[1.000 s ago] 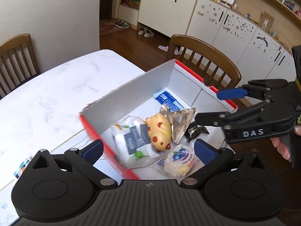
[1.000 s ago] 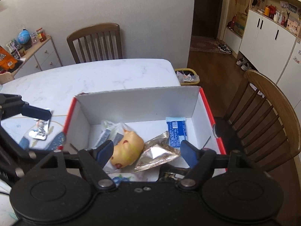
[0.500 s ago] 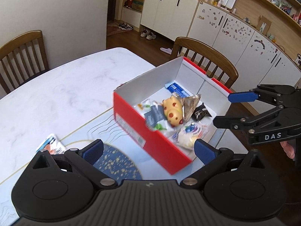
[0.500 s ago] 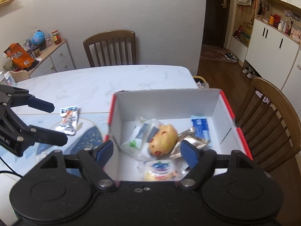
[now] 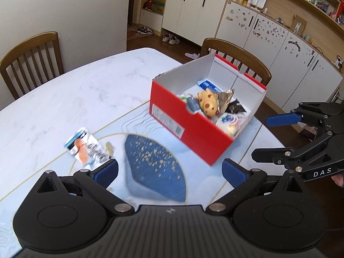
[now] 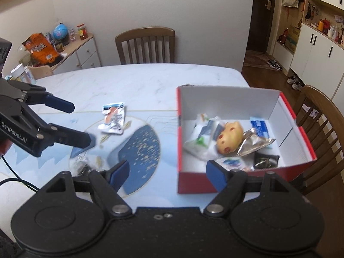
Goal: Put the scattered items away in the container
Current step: 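Open left gripper releasing Pikachu and withdraw both grippers from the box, then grasp mint-green stick with right gripper while left gripper approaches black mesh bag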
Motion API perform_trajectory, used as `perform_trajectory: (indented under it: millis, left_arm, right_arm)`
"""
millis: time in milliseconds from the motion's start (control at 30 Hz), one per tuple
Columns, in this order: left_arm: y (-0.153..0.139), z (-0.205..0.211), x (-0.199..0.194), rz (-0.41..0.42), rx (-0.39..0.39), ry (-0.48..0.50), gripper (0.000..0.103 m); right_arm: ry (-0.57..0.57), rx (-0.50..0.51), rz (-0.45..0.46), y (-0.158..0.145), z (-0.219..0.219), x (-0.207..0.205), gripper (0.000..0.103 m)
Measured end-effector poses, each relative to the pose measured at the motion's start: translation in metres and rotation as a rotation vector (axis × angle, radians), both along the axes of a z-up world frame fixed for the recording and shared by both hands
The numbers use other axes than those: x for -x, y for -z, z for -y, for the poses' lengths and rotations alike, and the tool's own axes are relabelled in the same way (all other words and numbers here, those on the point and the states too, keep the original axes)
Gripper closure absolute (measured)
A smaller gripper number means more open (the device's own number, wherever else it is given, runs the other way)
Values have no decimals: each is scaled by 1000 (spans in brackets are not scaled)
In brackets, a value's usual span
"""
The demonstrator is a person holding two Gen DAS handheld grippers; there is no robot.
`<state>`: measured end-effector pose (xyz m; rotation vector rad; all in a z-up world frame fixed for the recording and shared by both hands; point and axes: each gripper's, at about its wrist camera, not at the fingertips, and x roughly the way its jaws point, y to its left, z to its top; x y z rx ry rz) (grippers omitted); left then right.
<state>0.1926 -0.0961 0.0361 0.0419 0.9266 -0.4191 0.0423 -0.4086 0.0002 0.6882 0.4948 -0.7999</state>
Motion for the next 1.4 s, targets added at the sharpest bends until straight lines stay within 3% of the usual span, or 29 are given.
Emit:
perform_trajectory:
  millis: [633,900,1400]
  left_arm:
    - [26,-38,51,28,1,-6,0]
    - [38,-47,61,2,0,-16,0]
    - [65,-56,70,-35,-22,-20,0]
  right_arm:
    - [-43,-72,-12,13,-92,-70,24]
    - [-71,-117,-26,33,-129,-111,24]
    - [-44,-170,-14,74,-157,-154,24]
